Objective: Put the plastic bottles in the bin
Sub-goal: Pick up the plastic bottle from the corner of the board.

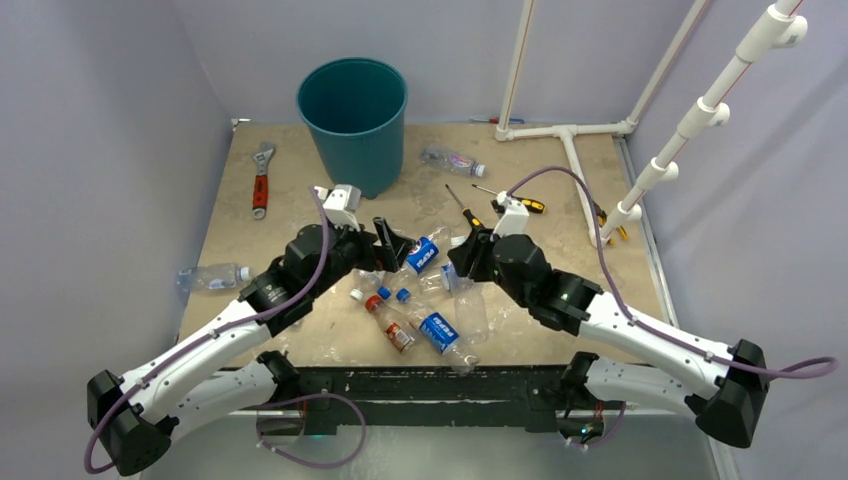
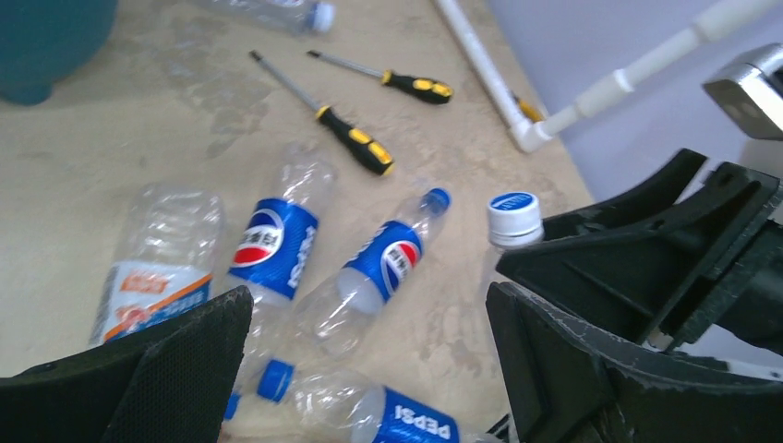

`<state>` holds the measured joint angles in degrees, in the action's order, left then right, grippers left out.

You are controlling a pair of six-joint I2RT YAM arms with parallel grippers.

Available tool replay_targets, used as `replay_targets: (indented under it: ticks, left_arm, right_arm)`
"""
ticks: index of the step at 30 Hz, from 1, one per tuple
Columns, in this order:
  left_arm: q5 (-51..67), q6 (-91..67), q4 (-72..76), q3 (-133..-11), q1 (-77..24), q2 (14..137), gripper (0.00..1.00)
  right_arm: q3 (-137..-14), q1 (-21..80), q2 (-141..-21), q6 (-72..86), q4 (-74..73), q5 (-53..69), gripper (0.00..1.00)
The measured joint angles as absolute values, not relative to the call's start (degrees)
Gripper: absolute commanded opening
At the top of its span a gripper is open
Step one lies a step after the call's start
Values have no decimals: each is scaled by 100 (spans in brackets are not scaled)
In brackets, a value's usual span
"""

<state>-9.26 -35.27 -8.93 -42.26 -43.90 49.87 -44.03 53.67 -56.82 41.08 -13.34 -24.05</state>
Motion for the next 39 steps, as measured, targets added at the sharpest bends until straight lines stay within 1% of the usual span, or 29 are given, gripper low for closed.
replay_targets:
  ticks: [7, 11, 21, 31, 39]
  left_arm:
    - [217, -3511, 580, -3977, -4390, 4788, 99]
    - [803, -3514, 1225, -3758, -4390, 4711, 100]
    - [2349, -3594, 2032, -3750, -4390, 5113, 99]
    - [2580, -3632, 2073, -3763, -4390, 5371, 99]
    - [2622, -3736, 2488, -3813, -4390, 5476, 99]
  right_arm:
    - [-4403, 5339, -5046, 3885, -117, -2123, 27]
    - [-4486, 5286, -4945, 3785, 309, -1914, 27]
    - [-4545, 5273, -4960, 3708, 1079, -1409, 27]
    - [-4545, 5247, -4991, 3754, 1542, -910, 27]
    - [-4545, 5234, -5170, 3839, 1778, -419, 27]
